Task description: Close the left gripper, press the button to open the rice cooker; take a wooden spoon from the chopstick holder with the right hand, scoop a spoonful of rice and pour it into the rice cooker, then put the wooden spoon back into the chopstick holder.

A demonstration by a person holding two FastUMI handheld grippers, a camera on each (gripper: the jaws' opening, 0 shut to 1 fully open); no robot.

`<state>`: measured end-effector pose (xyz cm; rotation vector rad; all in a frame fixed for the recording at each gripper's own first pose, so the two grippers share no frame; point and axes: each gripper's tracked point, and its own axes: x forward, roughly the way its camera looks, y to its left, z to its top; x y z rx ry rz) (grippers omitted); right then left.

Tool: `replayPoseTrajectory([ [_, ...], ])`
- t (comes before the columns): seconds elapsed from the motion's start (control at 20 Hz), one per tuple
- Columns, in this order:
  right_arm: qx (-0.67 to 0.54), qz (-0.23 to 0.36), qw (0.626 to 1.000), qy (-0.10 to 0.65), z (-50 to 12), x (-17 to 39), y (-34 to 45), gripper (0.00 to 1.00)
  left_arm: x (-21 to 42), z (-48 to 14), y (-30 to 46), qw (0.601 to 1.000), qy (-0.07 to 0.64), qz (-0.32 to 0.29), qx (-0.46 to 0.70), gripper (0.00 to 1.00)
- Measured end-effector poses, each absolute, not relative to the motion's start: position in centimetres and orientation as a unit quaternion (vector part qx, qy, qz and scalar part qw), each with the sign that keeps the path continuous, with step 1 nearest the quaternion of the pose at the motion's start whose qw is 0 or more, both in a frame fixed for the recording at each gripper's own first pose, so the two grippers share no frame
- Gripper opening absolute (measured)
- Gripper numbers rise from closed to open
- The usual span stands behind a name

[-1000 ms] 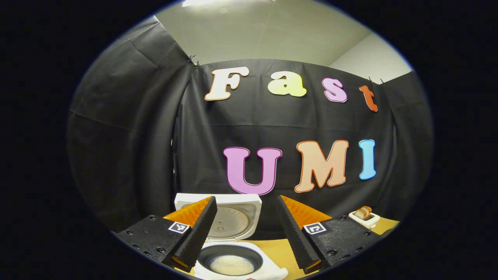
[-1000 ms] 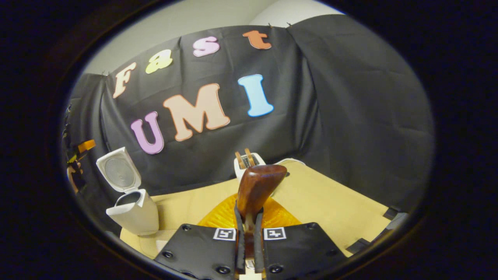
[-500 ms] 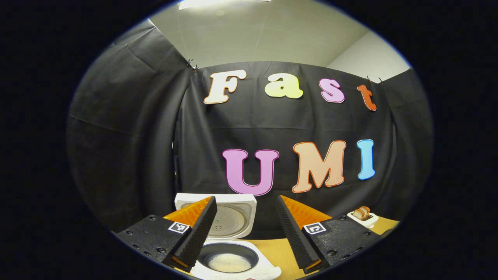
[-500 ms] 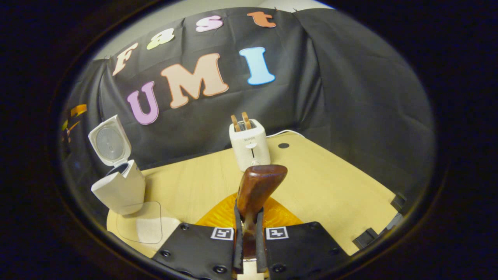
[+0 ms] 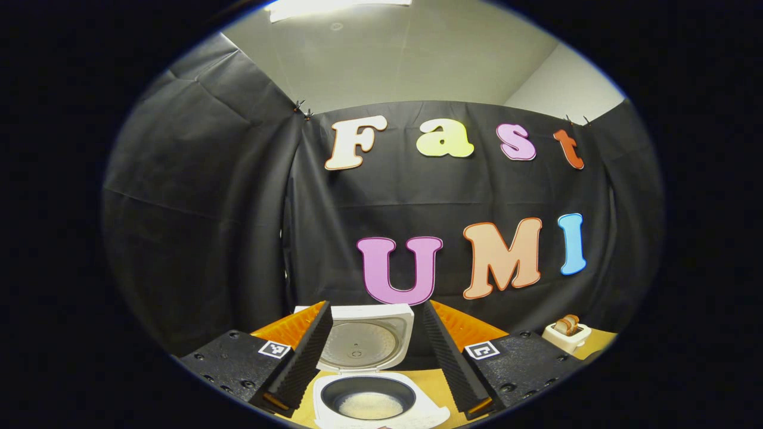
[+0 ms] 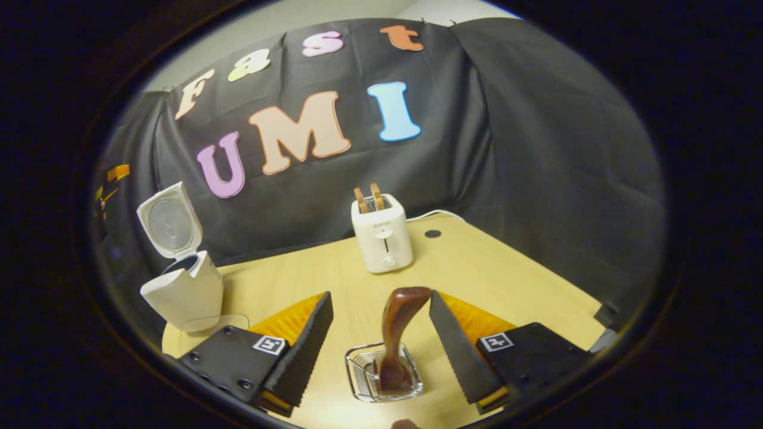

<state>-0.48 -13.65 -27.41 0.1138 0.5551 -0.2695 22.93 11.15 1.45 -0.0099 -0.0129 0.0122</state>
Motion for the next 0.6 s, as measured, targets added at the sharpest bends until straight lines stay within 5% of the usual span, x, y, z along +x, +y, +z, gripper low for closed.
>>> replayPoseTrajectory([
  [0.6, 0.027, -0.185, 0.959, 0.213, -18.8, -4.4, -15.6, 1.00, 34.0, 0.0, 14.5, 1.000, 0.009, 0.006, -0.017, 0.89],
])
